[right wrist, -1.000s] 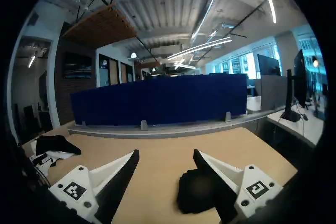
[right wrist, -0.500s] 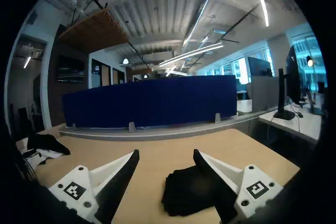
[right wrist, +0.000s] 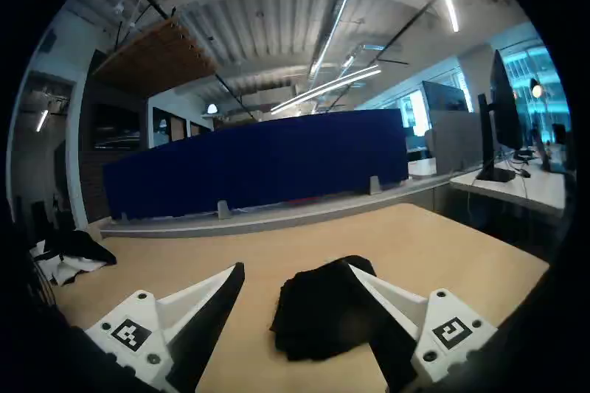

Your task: Fold towel

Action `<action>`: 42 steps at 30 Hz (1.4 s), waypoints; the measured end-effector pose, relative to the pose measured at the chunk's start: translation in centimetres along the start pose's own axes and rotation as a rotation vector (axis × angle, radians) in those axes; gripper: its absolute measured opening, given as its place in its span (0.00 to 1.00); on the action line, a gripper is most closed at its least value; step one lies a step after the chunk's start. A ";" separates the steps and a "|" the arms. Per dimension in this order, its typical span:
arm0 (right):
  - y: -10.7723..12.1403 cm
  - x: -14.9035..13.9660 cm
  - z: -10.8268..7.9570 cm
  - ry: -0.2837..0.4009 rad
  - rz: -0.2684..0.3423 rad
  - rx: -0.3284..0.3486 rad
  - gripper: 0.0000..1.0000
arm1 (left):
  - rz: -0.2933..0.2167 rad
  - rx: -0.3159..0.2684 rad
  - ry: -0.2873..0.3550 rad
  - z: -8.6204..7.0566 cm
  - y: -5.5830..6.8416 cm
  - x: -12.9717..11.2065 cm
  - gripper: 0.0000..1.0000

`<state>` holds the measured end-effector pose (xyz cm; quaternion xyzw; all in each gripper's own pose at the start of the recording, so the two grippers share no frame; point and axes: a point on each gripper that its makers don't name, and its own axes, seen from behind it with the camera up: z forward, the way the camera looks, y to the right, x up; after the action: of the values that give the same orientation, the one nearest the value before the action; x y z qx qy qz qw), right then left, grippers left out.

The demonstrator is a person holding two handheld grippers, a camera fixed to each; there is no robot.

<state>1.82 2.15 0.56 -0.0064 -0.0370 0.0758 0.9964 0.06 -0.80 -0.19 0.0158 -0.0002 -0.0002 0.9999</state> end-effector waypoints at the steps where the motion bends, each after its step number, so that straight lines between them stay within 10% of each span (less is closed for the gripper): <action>1: 0.3 -0.2 0.1 0.004 0.001 -0.003 1.00 | 0.000 0.000 0.000 0.0 0.0 0.0 0.91; 42: -1.5 -2.1 -0.1 0.073 -0.153 0.012 1.00 | 0.000 0.000 0.000 0.0 0.0 0.1 0.91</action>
<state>-0.05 0.33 0.32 -0.0005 -0.0006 -0.0005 1.0000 0.12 -0.76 -0.17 0.0158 -0.0003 -0.0003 0.9999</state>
